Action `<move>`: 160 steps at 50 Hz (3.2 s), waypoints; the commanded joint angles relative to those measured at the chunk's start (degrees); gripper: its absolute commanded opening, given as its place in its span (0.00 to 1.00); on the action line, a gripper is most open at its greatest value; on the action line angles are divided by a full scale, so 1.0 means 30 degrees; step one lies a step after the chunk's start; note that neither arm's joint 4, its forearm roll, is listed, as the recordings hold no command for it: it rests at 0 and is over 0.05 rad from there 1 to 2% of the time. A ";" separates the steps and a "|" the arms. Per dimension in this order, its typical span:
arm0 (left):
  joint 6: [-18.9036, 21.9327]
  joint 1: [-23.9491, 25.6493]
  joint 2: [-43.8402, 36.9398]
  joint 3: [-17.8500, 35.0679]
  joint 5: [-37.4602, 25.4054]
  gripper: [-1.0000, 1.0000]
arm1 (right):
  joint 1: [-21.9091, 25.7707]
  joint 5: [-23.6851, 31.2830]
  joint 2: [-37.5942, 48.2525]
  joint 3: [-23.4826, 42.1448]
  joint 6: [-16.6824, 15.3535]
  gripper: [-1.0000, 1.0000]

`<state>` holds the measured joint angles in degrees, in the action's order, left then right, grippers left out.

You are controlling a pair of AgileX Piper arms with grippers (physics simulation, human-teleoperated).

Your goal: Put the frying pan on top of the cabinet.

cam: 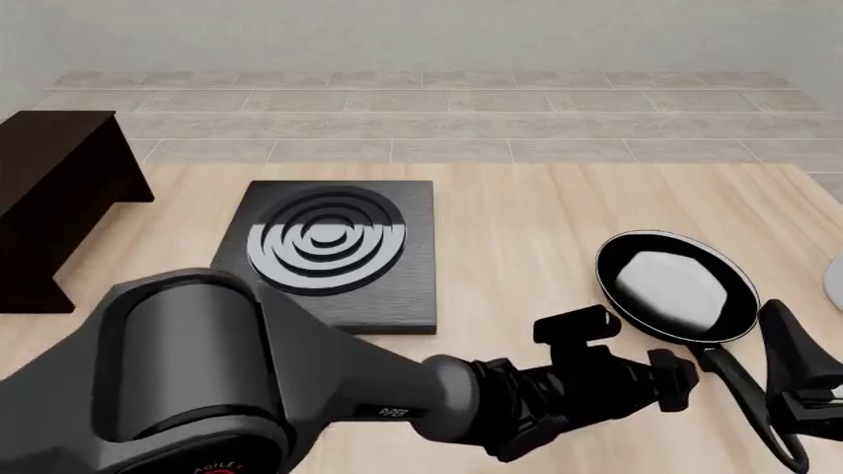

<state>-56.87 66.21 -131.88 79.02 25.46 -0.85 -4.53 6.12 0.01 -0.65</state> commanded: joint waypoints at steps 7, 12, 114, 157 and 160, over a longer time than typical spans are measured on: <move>-0.0077 0.0267 -0.0733 0.1061 -0.0328 1.00 | -0.0079 -0.0257 0.0271 -0.0001 0.0106 1.00; 0.0024 0.0282 -0.0839 0.1324 -0.0447 1.00 | -0.0012 -0.0282 0.0325 -0.0001 0.0084 1.00; 0.0184 0.1127 -0.2897 0.5445 -0.1720 1.00 | -0.0065 -0.1602 0.1978 0.0012 0.0414 1.00; 0.0127 0.1082 -0.3771 0.6568 -0.1923 1.00 | -0.0202 -0.1876 0.2334 0.0007 0.0518 1.00; 0.0320 0.1103 -0.3793 0.6766 -0.2078 1.00 | -0.0200 -0.1873 0.2345 0.0007 0.0539 1.00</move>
<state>-56.34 69.48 -142.90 98.39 19.64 -1.40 -10.14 13.06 0.03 0.91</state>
